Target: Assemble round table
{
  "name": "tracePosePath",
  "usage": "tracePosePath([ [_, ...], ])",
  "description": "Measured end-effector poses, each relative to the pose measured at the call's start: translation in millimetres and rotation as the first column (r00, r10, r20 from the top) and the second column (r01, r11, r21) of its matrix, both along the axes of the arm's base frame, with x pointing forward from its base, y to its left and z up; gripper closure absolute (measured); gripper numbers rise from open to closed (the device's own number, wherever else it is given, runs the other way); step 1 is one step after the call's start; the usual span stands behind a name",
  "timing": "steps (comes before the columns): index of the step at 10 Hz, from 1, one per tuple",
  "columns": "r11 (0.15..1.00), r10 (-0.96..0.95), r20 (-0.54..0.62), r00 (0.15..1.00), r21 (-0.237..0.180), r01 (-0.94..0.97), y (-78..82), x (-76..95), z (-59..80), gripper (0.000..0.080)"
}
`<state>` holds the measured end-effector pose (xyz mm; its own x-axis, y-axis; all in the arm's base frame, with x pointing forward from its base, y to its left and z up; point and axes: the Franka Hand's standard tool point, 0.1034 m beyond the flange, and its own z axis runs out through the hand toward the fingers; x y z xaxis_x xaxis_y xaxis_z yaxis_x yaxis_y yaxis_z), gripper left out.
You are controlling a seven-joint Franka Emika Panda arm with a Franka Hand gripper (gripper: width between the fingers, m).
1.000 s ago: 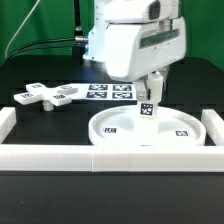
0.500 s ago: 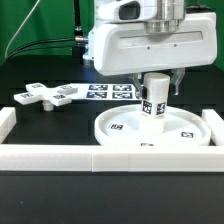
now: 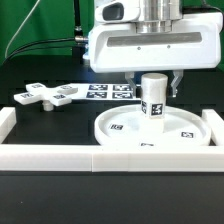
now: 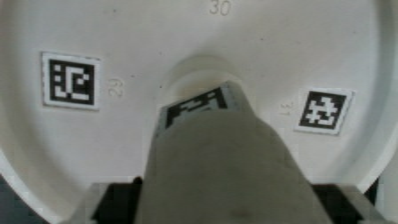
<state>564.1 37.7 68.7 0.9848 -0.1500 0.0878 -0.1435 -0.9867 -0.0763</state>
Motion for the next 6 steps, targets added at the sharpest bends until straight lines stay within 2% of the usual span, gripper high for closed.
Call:
tracePosePath([
  [2, 0.954, -0.295, -0.029, 0.955, 0.036, 0.296, -1.1, -2.2, -1.1, 0.0386],
  [3, 0.900, -0.430, -0.047, 0.901, 0.053, 0.432, -0.2, -2.4, -1.3, 0.0386],
  [6, 0.716, -0.689, -0.112, 0.716, 0.054, 0.696, 3.8, -3.7, -1.7, 0.0386],
])
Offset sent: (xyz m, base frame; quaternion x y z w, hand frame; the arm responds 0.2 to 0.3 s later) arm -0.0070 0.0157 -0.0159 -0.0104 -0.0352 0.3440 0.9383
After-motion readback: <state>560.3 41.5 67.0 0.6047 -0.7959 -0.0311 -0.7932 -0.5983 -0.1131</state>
